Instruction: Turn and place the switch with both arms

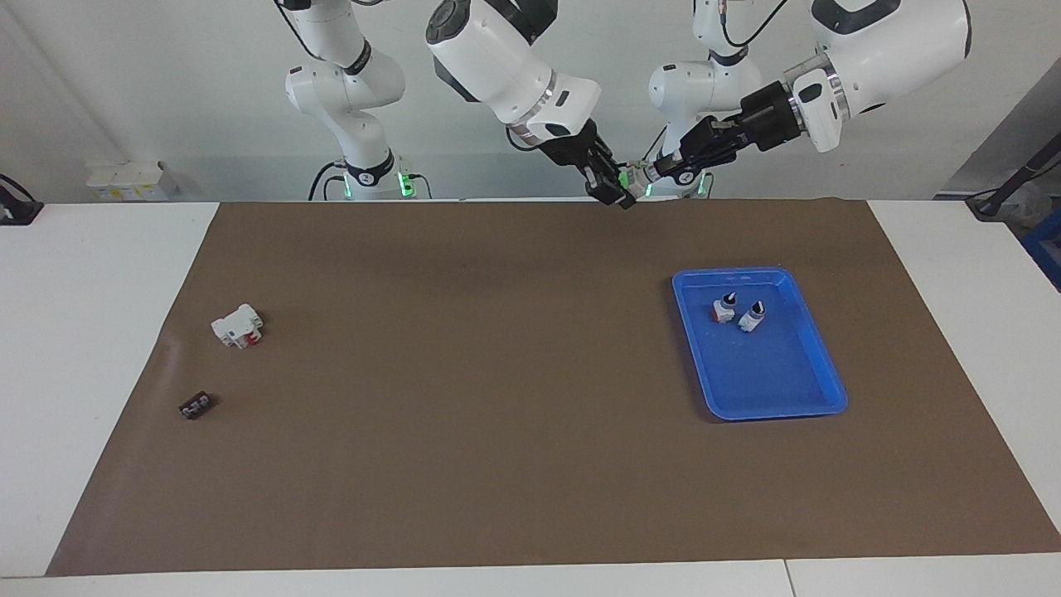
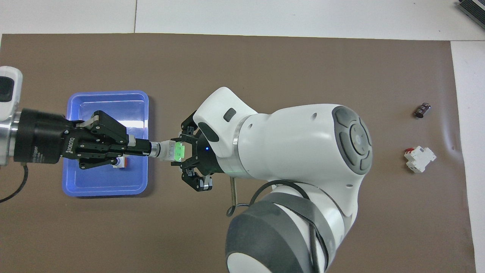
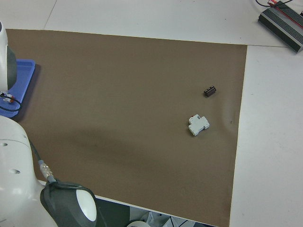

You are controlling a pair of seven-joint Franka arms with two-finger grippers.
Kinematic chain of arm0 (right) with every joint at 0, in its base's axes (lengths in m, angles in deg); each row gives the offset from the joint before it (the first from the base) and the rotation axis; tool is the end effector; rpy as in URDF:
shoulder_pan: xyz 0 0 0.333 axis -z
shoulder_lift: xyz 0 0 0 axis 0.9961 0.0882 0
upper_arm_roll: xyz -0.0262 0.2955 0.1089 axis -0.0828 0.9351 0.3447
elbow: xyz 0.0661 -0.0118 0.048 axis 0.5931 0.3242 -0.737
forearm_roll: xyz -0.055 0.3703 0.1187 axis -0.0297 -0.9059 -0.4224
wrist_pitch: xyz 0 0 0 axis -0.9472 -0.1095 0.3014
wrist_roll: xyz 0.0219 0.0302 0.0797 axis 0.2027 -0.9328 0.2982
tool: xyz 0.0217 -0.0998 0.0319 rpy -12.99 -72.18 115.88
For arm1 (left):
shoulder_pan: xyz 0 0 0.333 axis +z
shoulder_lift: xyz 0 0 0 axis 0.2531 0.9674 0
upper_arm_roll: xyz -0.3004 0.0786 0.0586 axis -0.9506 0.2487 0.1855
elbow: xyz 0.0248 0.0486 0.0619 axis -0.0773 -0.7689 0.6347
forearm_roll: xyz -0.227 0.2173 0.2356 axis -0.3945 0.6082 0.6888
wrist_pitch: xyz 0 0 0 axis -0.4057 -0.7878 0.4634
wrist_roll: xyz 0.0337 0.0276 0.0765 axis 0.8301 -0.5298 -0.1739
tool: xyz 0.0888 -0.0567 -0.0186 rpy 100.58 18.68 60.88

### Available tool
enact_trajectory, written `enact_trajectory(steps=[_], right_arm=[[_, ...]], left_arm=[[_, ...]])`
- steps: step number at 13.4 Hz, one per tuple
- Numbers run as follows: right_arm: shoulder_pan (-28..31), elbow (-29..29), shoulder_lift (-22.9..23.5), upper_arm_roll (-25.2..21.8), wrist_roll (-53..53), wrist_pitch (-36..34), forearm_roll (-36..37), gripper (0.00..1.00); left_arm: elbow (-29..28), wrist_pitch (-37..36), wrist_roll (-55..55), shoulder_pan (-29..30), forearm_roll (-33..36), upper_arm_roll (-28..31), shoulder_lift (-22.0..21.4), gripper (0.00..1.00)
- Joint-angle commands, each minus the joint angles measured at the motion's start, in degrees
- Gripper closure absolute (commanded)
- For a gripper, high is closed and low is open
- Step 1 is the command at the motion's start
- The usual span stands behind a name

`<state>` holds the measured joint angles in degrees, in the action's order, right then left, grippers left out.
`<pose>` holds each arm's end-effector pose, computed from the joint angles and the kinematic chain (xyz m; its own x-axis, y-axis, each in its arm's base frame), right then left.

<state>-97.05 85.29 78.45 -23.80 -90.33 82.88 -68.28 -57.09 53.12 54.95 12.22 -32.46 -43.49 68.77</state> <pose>0.4954 0.4112 0.5926 -0.0564 0.7362 0.6745 0.9972 0.0085 0.0741 0.4895 -0.1347 0.6322 0.8861 0.2122 -0.4121 0.4550 -0.5679 0.6859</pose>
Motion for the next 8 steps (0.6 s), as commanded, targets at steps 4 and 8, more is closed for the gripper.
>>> enact_trajectory(steps=[4,8], right_arm=[[0.1,-0.2,1.1,0.6,0.9,2.0,-1.1,1.0],[0.0,-0.1,1.0,0.6,0.9,1.9,-1.0,1.0]], left_arm=[[-0.1,0.0,-16.4,-0.6,-1.4,-1.8,-1.9,1.0],[0.2,2.9,-27.8,-0.5,0.5,-3.0,-1.8,1.0]])
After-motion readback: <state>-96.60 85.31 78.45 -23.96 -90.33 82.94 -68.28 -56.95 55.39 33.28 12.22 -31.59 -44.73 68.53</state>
